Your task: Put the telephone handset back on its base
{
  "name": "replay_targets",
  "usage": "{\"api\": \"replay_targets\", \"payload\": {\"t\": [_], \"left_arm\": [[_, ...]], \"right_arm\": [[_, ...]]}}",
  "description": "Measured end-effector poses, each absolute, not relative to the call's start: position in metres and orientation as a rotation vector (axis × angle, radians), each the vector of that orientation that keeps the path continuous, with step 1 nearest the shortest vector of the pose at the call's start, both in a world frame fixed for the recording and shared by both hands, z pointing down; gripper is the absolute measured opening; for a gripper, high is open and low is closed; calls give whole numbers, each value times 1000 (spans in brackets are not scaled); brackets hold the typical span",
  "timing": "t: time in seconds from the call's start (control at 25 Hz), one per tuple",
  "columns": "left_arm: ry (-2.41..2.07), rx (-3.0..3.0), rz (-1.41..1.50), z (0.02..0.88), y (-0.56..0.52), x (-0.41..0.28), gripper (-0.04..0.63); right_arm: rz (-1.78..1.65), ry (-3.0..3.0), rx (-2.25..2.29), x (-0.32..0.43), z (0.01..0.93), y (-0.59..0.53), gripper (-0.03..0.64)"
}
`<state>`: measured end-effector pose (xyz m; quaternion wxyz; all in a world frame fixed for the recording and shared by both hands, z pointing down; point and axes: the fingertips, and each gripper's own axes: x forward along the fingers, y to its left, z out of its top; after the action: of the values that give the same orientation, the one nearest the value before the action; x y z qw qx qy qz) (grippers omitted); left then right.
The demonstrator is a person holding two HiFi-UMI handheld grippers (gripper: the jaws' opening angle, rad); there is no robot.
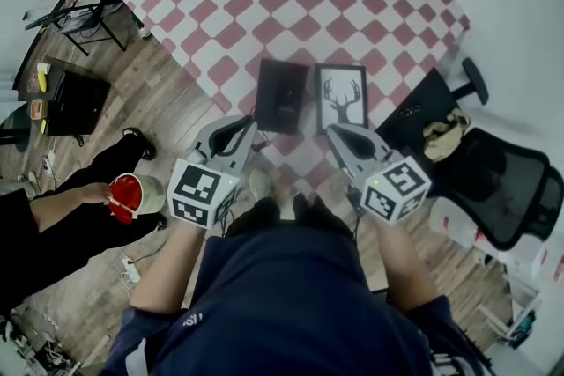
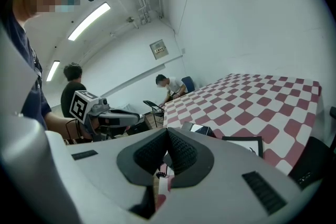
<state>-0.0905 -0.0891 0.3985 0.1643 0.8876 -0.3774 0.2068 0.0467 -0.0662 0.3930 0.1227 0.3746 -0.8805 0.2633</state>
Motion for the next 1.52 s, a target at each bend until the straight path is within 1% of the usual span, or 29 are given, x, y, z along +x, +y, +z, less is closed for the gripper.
{"api": "replay_targets", "payload": {"t": [0.6, 1.52], "left_arm": [[-1042, 2543, 550, 390, -74, -90, 40], [-1051, 2508, 561, 400, -66, -95, 40]], "right_arm": [[723, -2582, 1082, 38, 387, -50, 15], [704, -2581, 1034, 27, 392, -46, 15]]}}
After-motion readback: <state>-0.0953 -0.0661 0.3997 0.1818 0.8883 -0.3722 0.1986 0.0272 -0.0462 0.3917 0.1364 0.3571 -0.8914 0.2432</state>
